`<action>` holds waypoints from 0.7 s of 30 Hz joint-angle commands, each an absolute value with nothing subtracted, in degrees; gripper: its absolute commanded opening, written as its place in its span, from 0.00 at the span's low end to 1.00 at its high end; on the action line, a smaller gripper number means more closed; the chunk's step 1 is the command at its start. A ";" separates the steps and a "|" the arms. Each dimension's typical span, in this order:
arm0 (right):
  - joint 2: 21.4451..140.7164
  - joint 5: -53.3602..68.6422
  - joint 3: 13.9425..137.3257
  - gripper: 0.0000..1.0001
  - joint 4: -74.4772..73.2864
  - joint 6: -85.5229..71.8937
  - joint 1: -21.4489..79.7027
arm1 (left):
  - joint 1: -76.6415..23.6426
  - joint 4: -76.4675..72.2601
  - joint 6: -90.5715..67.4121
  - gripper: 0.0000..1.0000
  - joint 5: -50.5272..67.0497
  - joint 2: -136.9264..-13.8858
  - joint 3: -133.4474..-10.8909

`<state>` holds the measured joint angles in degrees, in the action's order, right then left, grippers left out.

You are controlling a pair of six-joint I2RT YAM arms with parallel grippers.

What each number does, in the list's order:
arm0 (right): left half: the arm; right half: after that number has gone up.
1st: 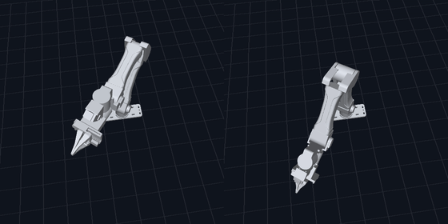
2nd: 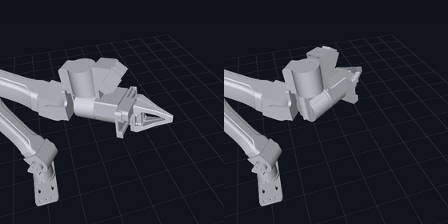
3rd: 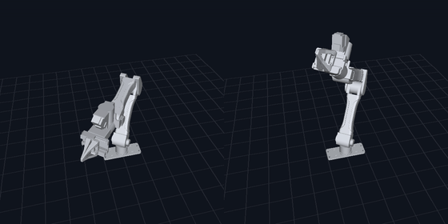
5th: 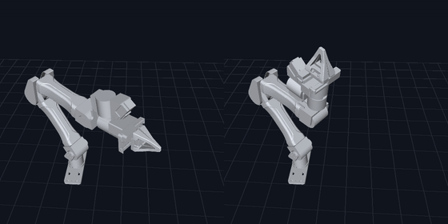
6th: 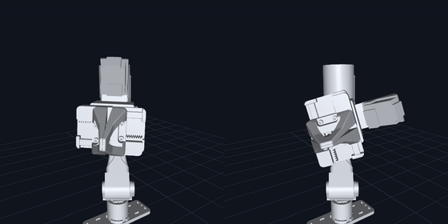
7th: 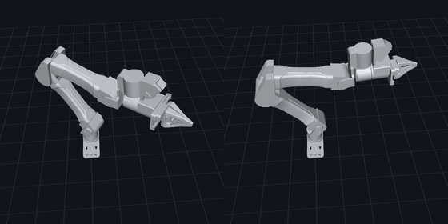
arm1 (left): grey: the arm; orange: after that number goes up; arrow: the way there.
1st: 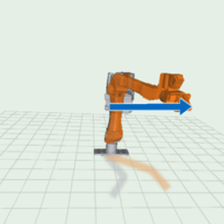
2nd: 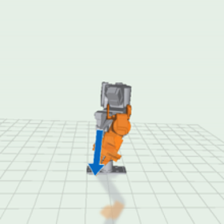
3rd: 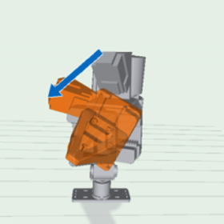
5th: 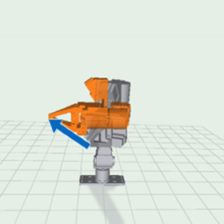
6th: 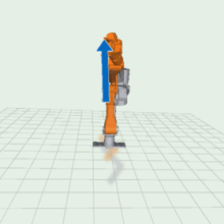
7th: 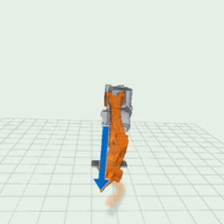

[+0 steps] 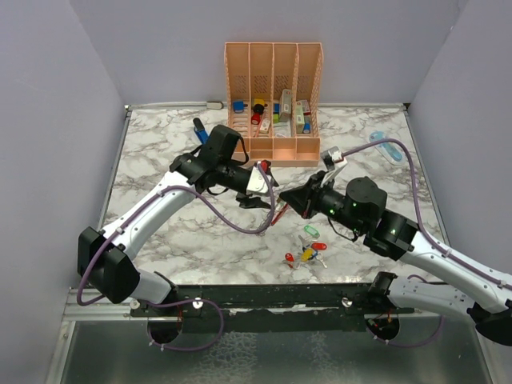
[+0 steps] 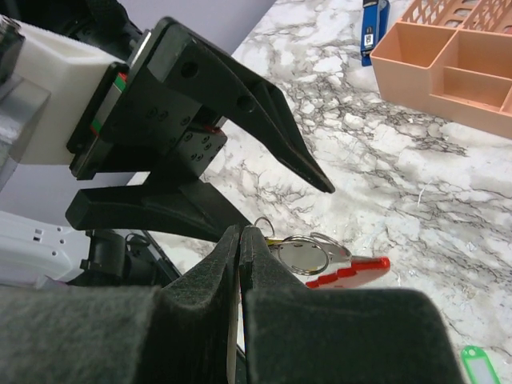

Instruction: Put the keys on the keyring

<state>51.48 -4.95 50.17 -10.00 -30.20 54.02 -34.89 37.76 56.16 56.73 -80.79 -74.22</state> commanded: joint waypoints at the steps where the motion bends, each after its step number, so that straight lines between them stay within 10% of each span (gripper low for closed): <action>1: 51.34 -1.57 49.05 0.01 -9.07 -29.27 54.05 | -34.76 36.68 55.01 0.59 57.80 -79.54 -76.85; 21: 52.18 -3.43 48.87 0.01 -5.30 -29.18 53.99 | -34.72 39.22 57.30 0.41 66.27 -80.45 -74.97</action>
